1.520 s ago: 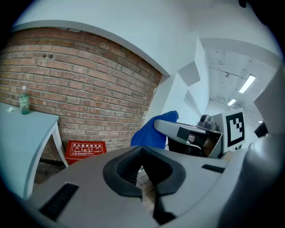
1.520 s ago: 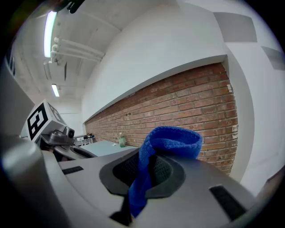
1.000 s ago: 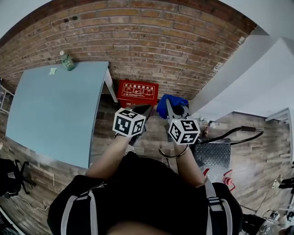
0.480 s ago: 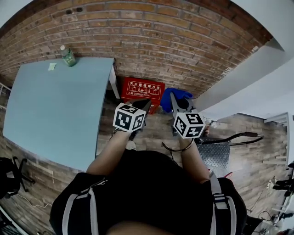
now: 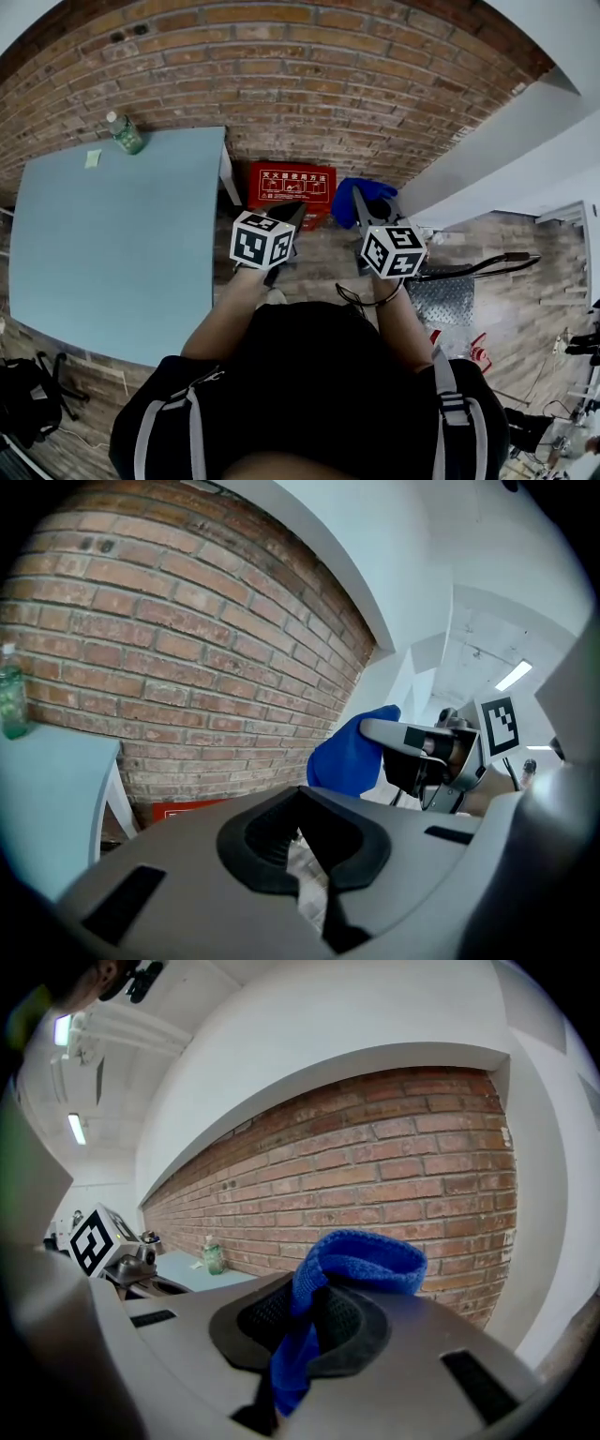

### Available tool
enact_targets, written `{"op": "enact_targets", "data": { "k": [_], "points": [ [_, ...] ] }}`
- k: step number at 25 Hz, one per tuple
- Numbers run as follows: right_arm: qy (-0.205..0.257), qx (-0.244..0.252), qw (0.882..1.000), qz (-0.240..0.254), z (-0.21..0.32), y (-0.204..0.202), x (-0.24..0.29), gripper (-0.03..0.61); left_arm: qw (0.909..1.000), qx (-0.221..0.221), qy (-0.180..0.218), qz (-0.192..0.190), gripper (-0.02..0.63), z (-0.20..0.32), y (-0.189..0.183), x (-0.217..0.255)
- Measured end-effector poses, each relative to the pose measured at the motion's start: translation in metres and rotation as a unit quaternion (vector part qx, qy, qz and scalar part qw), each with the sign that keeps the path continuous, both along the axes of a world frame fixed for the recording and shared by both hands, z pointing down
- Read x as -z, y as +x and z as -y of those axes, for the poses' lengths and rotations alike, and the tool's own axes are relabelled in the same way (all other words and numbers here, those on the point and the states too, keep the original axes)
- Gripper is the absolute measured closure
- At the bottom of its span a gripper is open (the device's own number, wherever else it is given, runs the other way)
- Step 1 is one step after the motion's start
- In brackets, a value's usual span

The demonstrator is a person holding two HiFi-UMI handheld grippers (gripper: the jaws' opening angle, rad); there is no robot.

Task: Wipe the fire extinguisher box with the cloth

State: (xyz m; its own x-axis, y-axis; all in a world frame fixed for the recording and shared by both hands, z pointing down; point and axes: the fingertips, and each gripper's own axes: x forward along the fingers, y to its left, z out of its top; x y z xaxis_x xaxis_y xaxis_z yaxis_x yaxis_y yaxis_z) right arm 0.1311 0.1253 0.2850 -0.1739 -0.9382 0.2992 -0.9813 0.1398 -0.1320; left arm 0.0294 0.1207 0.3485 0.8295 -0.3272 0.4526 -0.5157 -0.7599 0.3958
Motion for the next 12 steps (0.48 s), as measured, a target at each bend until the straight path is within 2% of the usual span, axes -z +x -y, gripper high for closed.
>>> {"op": "enact_targets", "data": {
  "k": [12],
  "points": [
    [-0.025,-0.031,0.999,-0.003,0.018,0.010,-0.020,0.537,0.9996,-0.019,-0.016,0.014,0.618,0.026,-0.004,-0.013]
  ]
}}
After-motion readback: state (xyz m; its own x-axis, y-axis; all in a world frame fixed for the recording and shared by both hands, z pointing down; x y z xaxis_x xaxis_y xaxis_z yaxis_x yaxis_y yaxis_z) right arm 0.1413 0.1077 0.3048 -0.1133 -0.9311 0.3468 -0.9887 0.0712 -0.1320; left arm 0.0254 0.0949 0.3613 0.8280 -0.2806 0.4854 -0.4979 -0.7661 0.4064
